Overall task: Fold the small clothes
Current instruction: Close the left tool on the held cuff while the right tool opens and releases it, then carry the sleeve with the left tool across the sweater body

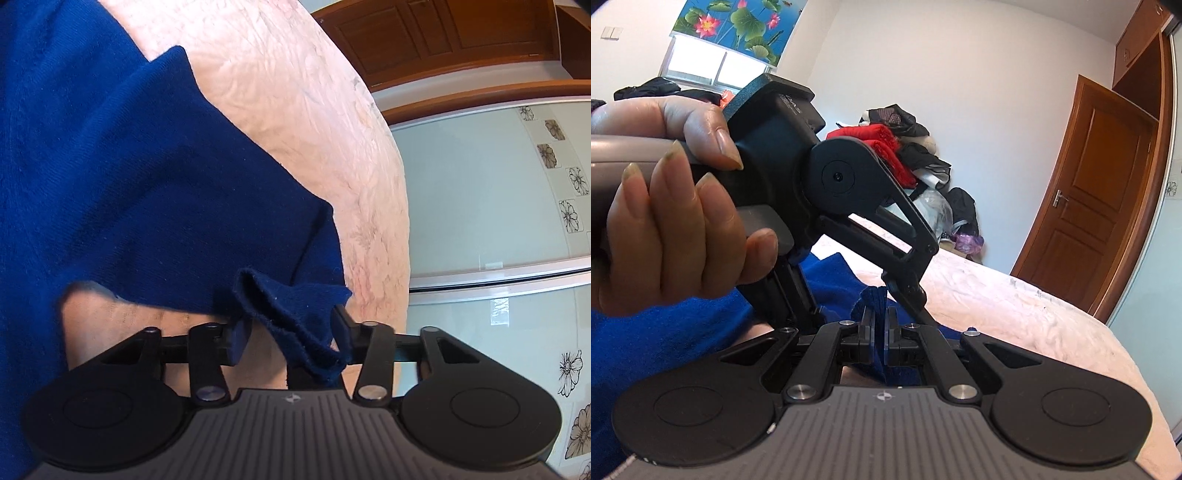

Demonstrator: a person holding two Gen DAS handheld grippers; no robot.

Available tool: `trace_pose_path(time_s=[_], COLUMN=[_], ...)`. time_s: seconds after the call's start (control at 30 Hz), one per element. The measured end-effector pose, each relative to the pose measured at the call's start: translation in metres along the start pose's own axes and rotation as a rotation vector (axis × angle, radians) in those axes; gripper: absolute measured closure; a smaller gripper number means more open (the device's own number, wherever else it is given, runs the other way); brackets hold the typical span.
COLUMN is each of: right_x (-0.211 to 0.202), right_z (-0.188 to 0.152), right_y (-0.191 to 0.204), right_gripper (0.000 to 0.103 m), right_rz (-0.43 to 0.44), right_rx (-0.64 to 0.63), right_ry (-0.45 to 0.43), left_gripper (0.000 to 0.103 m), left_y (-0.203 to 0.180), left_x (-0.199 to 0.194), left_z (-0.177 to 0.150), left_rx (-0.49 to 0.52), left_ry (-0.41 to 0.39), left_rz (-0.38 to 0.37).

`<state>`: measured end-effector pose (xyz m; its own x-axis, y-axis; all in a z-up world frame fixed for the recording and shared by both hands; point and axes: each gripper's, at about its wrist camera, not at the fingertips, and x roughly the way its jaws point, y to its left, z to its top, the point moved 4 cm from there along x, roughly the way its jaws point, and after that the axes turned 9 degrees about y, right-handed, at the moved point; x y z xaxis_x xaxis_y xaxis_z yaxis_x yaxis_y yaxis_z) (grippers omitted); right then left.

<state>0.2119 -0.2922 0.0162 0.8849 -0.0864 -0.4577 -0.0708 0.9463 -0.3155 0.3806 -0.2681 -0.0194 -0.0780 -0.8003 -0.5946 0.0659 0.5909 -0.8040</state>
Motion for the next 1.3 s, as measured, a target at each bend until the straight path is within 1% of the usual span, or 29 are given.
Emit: trace_pose_path(time_s=[0.07, 0.1, 0.13, 0.17, 0.2, 0.27, 0.3, 0.33, 0.43, 0.5, 0.57, 0.63, 0.7, 0.8, 0.83, 0.9, 0.97, 1.03, 1.07, 1.17, 1.3], right_x=[0.003, 0.004, 0.008, 0.009, 0.009, 0.007, 0.005, 0.003, -0.002, -0.006, -0.005, -0.004, -0.003, 0.000, 0.002, 0.004, 0.007, 0.009, 0.010, 0.009, 0.009], right_z=[0.001, 0.000, 0.001, 0.000, -0.001, -0.003, -0.004, -0.005, -0.006, -0.010, -0.015, -0.019, -0.024, -0.033, -0.036, -0.041, -0.045, -0.047, -0.048, -0.049, -0.047], right_y=[-0.005, -0.004, -0.007, -0.007, -0.006, -0.006, -0.007, -0.008, -0.022, -0.033, -0.043, -0.053, -0.061, -0.066, -0.067, -0.068, -0.069, -0.069, -0.070, -0.071, -0.072], right_gripper=[0.099, 0.099, 0.099, 0.098, 0.091, 0.089, 0.085, 0.083, 0.079, 0.066, 0.062, 0.060, 0.059, 0.055, 0.055, 0.055, 0.055, 0.055, 0.055, 0.054, 0.054], right_rz=[0.007, 0.012, 0.017, 0.013, 0.009, 0.022, 0.026, 0.032, 0.066, 0.078, 0.067, 0.071, 0.081, 0.095, 0.096, 0.093, 0.100, 0.095, 0.096, 0.099, 0.102], right_rx=[-0.001, -0.001, 0.000, -0.005, -0.013, -0.010, -0.004, 0.009, 0.100, 0.176, 0.222, 0.271, 0.320, 0.373, 0.385, 0.403, 0.423, 0.439, 0.447, 0.461, 0.455], right_ry=[0.004, 0.010, 0.016, 0.017, 0.022, 0.029, 0.029, 0.025, 0.027, 0.031, 0.047, 0.070, 0.090, 0.117, 0.125, 0.138, 0.150, 0.156, 0.158, 0.158, 0.158], left_gripper=[0.077, 0.087, 0.093, 0.093, 0.093, 0.093, 0.093, 0.093, 0.093, 0.093, 0.093, 0.093, 0.093, 0.091, 0.089, 0.087, 0.088, 0.100, 0.100, 0.100, 0.100], left_y=[-0.001, -0.002, -0.004, -0.004, -0.004, -0.001, 0.000, 0.001, 0.002, 0.001, 0.002, 0.001, 0.000, 0.001, 0.001, 0.003, 0.003, 0.000, -0.002, -0.005, -0.010], left_x=[0.001, 0.002, 0.002, 0.001, 0.001, 0.000, -0.001, -0.002, -0.009, -0.014, -0.014, -0.010, 0.000, 0.006, 0.008, 0.009, 0.008, 0.005, 0.004, -0.008, -0.032], left_z=[0.000, -0.001, -0.002, -0.003, -0.003, -0.002, -0.001, -0.001, -0.001, -0.001, -0.001, -0.001, -0.003, -0.005, -0.006, -0.006, -0.008, -0.011, -0.012, -0.013, -0.008], left_rx=[0.008, 0.017, 0.024, 0.025, 0.023, 0.018, 0.016, 0.017, 0.023, 0.040, 0.046, 0.063, 0.086, 0.097, 0.105, 0.105, 0.122, 0.146, 0.161, 0.189, 0.189], left_ry=[0.004, 0.009, 0.007, 0.002, -0.002, -0.006, -0.008, -0.009, -0.031, -0.046, -0.039, -0.012, 0.047, 0.064, 0.068, 0.068, 0.049, 0.026, 0.020, -0.044, -0.102], left_rz=[0.000, -0.003, 0.001, 0.014, 0.020, 0.027, 0.031, 0.035, 0.046, 0.059, 0.068, 0.077, 0.067, 0.107, 0.122, 0.134, 0.139, 0.144, 0.148, 0.207, 0.171])
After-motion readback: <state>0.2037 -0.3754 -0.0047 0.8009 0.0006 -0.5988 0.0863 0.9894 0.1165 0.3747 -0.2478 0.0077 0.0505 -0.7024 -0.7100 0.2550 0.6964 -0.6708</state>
